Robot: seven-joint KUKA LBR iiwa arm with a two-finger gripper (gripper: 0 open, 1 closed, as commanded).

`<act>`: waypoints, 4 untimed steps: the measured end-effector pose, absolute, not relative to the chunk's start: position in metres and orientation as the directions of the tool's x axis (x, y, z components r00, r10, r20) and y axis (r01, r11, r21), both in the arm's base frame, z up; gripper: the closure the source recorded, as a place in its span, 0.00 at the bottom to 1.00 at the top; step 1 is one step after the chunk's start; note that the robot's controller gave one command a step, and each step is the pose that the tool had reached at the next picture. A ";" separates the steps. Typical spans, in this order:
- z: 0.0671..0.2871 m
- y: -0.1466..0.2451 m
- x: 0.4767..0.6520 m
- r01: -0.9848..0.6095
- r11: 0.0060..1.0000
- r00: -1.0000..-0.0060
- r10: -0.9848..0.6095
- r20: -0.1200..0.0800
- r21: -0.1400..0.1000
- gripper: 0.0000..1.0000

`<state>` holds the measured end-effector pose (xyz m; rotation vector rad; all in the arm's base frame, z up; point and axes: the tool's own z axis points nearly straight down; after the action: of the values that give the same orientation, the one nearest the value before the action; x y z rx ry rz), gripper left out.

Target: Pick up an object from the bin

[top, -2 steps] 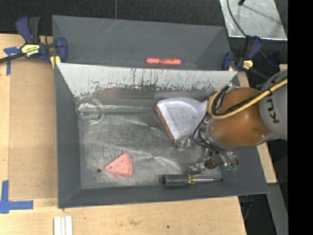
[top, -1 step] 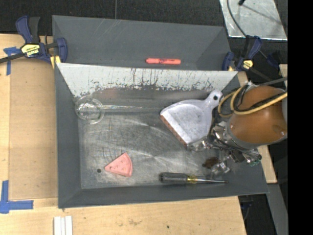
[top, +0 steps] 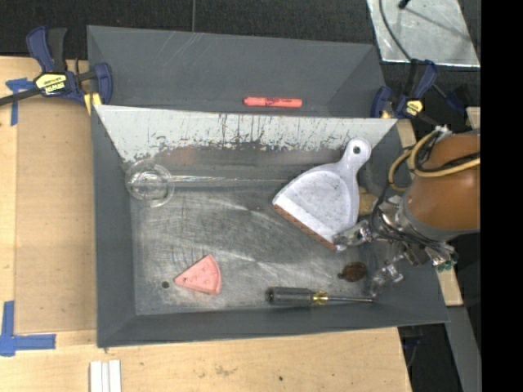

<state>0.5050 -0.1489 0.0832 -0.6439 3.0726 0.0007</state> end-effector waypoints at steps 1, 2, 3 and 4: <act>0.075 -0.153 0.501 -0.506 0.863 -0.862 -0.506 -0.015 -0.007 1.00; 0.075 -0.153 0.501 -0.505 0.863 -0.863 -0.505 -0.015 -0.007 1.00; 0.110 -0.155 0.503 -0.484 0.875 -0.875 -0.484 0.001 0.004 1.00; 0.185 -0.152 0.500 -0.514 0.858 -0.858 -0.514 0.000 0.002 1.00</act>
Offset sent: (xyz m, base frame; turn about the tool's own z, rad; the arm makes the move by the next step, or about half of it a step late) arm 0.0000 0.0000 0.0000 0.0000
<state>0.4996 -0.1524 0.1855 -0.8382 3.0280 0.0024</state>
